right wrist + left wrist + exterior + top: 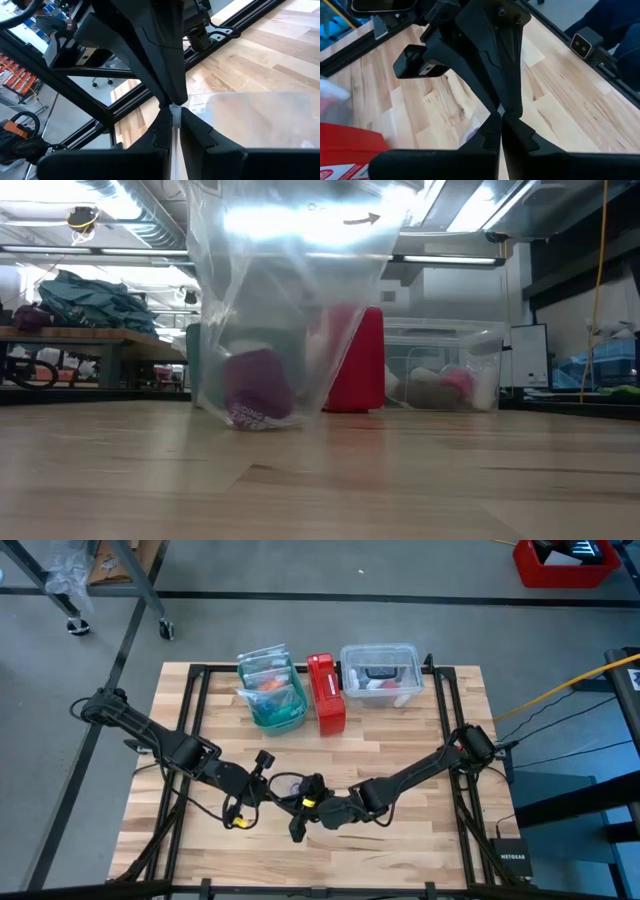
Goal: Roll bandage
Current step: Close the transparent zip bag
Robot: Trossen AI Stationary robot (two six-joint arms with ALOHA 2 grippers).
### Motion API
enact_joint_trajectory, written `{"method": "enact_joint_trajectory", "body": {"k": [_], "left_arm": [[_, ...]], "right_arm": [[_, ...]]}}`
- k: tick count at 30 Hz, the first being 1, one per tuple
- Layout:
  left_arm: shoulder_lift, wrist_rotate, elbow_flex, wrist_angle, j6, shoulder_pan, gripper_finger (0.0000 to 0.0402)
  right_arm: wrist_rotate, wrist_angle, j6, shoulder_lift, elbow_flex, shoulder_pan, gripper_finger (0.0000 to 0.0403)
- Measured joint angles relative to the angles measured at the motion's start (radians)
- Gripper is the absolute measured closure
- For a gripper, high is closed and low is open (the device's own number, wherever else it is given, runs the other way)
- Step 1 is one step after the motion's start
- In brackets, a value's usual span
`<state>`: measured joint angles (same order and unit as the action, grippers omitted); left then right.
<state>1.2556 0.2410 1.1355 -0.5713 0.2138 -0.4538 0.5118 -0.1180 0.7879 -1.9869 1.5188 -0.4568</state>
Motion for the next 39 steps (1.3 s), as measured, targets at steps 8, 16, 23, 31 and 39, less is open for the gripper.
{"method": "enact_joint_trajectory", "body": {"k": [8,16,23,31,39], "left_arm": [[0.000,0.014,0.000,0.003,0.002,0.000,0.0401],[-0.001,0.074,0.000,0.009,0.004,0.004,0.0401],[-0.005,0.110,0.001,-0.018,0.003,0.009,0.0401],[-0.006,0.099,0.001,-0.029,-0.045,0.003,0.0399],[-0.006,-0.019,0.001,-0.030,-0.069,0.004,0.0353]], "right_arm": [[-0.021,0.018,0.044,0.000,0.001,0.000,0.0376],[-0.115,0.019,0.081,0.000,0.001,-0.001,0.0373],[-0.156,0.015,0.099,-0.002,0.002,-0.010,0.0373],[-0.082,0.071,0.097,-0.002,0.002,-0.011,0.0373],[0.022,0.122,0.075,-0.002,0.001,-0.009,0.0372]]}}
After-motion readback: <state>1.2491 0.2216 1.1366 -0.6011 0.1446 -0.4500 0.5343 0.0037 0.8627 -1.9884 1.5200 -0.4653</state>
